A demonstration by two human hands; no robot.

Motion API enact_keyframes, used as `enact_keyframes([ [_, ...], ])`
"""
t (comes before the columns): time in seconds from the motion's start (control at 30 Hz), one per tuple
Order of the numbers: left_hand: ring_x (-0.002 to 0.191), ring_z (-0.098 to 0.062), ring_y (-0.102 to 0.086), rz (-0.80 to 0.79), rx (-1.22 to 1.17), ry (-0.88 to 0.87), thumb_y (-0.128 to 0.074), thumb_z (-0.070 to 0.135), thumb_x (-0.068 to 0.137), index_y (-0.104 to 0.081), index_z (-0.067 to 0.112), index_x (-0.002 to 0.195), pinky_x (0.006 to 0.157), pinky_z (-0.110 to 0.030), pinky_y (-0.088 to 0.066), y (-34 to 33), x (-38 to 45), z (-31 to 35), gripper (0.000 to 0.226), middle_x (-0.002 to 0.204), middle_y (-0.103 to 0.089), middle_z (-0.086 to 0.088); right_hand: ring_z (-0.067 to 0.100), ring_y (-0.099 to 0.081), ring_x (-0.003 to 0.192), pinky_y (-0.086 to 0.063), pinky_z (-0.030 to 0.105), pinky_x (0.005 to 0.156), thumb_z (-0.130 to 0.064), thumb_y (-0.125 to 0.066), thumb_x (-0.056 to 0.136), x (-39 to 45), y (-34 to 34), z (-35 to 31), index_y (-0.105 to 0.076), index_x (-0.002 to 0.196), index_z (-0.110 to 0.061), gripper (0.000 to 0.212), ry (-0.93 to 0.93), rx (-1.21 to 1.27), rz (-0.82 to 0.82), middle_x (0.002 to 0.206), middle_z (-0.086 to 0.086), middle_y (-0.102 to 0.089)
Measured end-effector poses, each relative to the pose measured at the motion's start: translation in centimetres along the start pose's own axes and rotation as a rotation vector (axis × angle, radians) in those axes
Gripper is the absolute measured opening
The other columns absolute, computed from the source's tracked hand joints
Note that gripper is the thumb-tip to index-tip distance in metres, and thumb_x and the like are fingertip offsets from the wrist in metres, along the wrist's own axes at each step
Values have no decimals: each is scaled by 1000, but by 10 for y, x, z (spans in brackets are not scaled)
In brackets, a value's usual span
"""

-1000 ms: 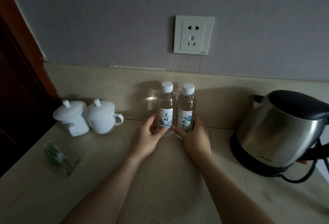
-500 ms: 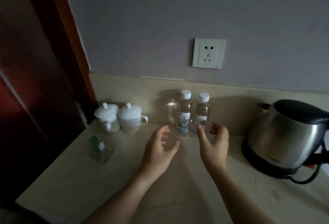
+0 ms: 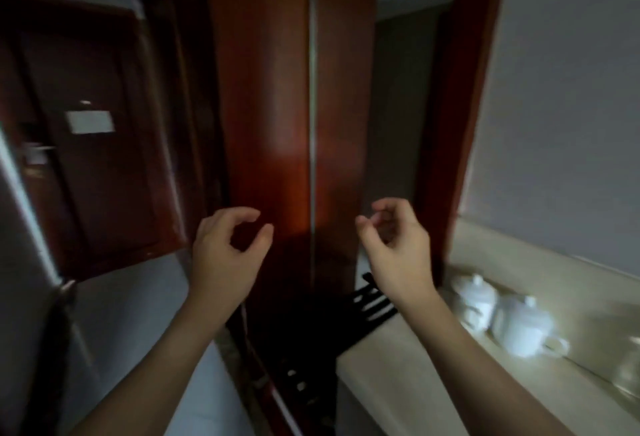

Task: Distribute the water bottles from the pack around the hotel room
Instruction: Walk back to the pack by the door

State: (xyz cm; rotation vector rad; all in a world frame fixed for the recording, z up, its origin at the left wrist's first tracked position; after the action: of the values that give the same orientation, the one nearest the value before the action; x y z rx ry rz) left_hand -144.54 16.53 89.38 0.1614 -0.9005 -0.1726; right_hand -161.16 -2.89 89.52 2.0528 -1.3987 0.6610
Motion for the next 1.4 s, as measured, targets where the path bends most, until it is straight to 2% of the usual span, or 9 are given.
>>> enact_keyframes([
  [0.07,91,-24,-63,59,68,51,-77,25,79,-65,34,94,86,-48,-53,56,13,-37,22,87,-62,19,18,-64,83,-54,44,78,-50,-64,75,-3,-69,-22,-55,98,-36,28,47,44,-135,83,-8,-63],
  [0.2,95,-21,-65,113,158,210,-78,27,78,-64,31,91,89,-40,-53,150,27,-98,20,94,-69,5,9,-61,93,-50,26,78,-49,-67,76,-21,-192,-69,-59,113,-26,44,146,60,-404,95,-12,-62],
  [0.33,88,-15,-66,168,234,265,-78,28,77,-68,25,98,85,-38,-55,223,34,-135,23,95,-70,8,8,-60,93,-48,22,80,-42,-71,77,-40,-284,-107,-59,116,-23,45,186,138,-521,99,-8,-63],
  [0.4,87,-11,-66,186,257,296,-77,31,77,-67,26,98,84,-36,-56,251,36,-149,23,93,-70,11,2,-58,90,-43,10,75,-33,-74,80,-50,-318,-121,-56,112,-28,36,177,177,-578,99,-9,-62],
  [0.5,89,-5,-68,183,286,320,-75,37,77,-67,28,97,86,-35,-56,279,42,-170,24,90,-71,12,-3,-56,89,-42,8,69,-31,-74,81,-58,-362,-133,-54,109,-34,34,187,202,-633,99,-11,-60],
  [0.8,89,-7,-67,143,342,375,-76,31,80,-69,26,99,85,-35,-56,276,78,-258,21,92,-71,12,5,-58,97,-45,17,74,-32,-72,82,-47,-471,-99,-56,122,-26,44,154,198,-703,104,-13,-59],
  [0.93,88,-7,-67,115,346,391,-76,28,79,-69,25,101,82,-30,-55,249,114,-307,22,92,-72,11,8,-59,96,-53,29,80,-32,-73,82,-16,-522,-66,-57,120,-22,43,142,187,-697,105,-9,-60],
  [1.23,79,6,-64,139,377,375,-79,24,77,-64,26,106,67,-3,-43,215,239,-407,33,91,-70,12,12,-63,90,-55,37,81,-38,-73,78,85,-672,-31,-59,112,-24,40,139,252,-704,100,-9,-62],
  [1.4,75,5,-63,191,398,406,-79,22,78,-60,40,92,69,-14,-48,238,287,-469,29,90,-71,11,10,-63,95,-54,32,81,-36,-75,79,102,-767,-37,-58,114,-26,40,141,313,-786,102,-8,-63],
])
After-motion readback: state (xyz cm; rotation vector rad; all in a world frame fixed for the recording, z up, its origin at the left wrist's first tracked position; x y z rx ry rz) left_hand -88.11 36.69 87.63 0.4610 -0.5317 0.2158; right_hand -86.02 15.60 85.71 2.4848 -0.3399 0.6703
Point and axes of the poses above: each hand's wrist, its own x-axis towards the middle knuckle, its own y-axis out of the back of the hand, z = x × y, the point moved 6 cm from there along x, towards the middle knuckle
